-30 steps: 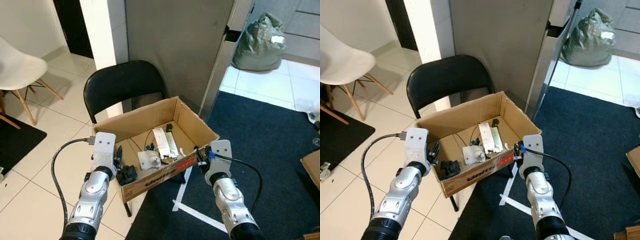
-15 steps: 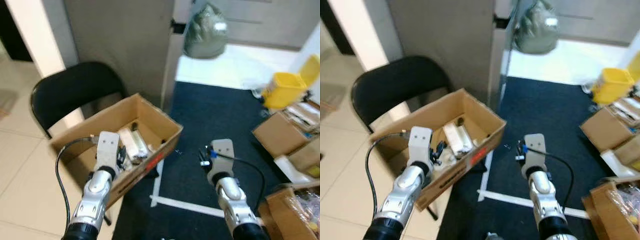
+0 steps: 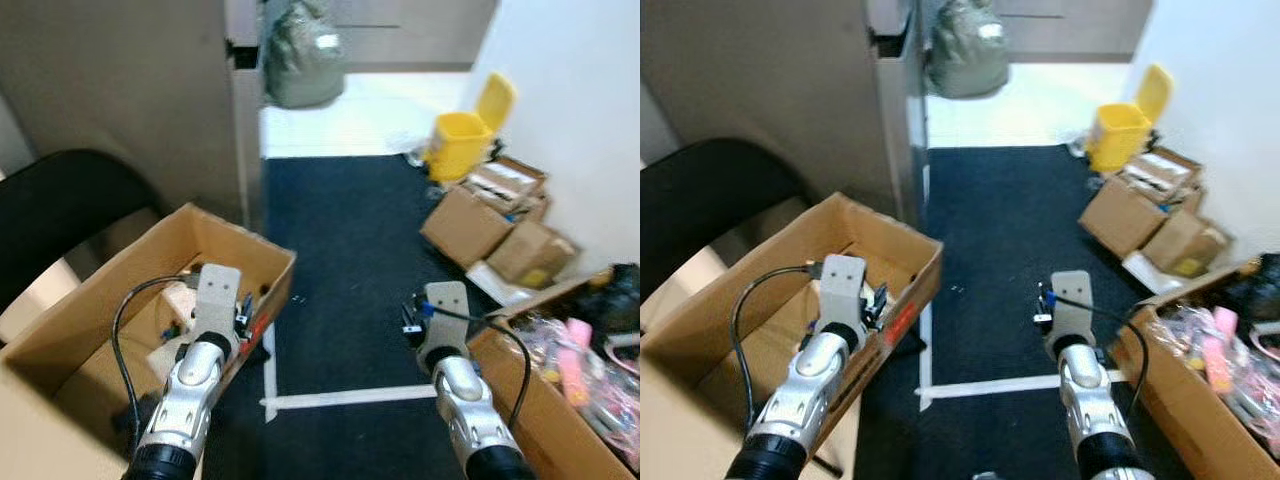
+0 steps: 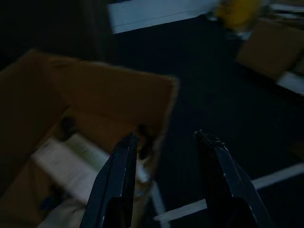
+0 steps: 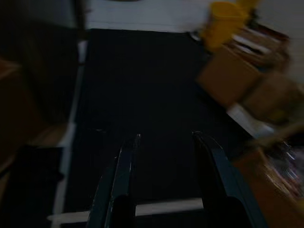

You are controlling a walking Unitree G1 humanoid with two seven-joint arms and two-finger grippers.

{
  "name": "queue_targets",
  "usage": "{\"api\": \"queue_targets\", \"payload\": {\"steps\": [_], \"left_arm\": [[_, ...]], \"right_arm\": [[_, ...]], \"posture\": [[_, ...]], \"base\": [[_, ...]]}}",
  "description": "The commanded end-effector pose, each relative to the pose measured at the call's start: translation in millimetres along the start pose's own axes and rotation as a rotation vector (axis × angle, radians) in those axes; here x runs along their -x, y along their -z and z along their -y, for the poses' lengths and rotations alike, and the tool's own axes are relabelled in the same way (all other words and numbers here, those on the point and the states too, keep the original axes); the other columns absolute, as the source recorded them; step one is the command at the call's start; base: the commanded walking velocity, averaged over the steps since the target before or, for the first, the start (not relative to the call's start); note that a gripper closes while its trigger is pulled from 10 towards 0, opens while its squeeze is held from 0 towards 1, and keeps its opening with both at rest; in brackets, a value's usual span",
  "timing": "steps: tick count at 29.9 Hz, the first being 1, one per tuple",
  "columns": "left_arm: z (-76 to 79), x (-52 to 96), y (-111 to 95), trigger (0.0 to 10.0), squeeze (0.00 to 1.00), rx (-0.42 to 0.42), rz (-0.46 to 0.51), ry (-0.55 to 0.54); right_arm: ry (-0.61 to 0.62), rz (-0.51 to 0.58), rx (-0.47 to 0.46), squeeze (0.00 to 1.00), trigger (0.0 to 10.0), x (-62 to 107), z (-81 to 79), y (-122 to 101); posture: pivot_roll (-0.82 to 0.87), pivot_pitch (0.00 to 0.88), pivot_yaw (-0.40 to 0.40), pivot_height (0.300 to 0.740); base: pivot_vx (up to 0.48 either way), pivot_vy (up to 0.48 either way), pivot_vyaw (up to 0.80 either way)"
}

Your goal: Picking trash to rubbish bin

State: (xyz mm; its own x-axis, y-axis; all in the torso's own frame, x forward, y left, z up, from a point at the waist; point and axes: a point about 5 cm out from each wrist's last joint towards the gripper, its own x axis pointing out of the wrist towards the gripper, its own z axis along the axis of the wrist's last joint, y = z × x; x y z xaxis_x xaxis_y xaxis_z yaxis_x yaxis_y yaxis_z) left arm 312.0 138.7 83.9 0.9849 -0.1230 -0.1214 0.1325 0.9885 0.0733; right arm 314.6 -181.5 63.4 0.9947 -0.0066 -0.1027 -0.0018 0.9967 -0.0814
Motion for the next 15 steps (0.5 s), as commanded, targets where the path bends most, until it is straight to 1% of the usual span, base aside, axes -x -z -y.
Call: {"api": "queue_targets", "payload": {"steps": [1,15], "left_arm": [[-1.3,2.8,7.1,10.0,0.0,-0.021,-0.026,0.0],[-3.0,2.5,6.4,10.0,0.0,-0.036,-0.023,0.001]], "right_arm": [[0.001,-0.06,-0.016,0.0,10.0,5.4,-3.0,13.0],[0.01,-0.077,-0.013,0.0,10.0,8.7,-1.3,17.2]], "posture": [[-0.03,0.098,-0.014,0.74],[-0.02,0.097,-0.012,0.74]], "base": [[0.0,0.0,-0.8],[0.0,0.0,-0.8]]}}
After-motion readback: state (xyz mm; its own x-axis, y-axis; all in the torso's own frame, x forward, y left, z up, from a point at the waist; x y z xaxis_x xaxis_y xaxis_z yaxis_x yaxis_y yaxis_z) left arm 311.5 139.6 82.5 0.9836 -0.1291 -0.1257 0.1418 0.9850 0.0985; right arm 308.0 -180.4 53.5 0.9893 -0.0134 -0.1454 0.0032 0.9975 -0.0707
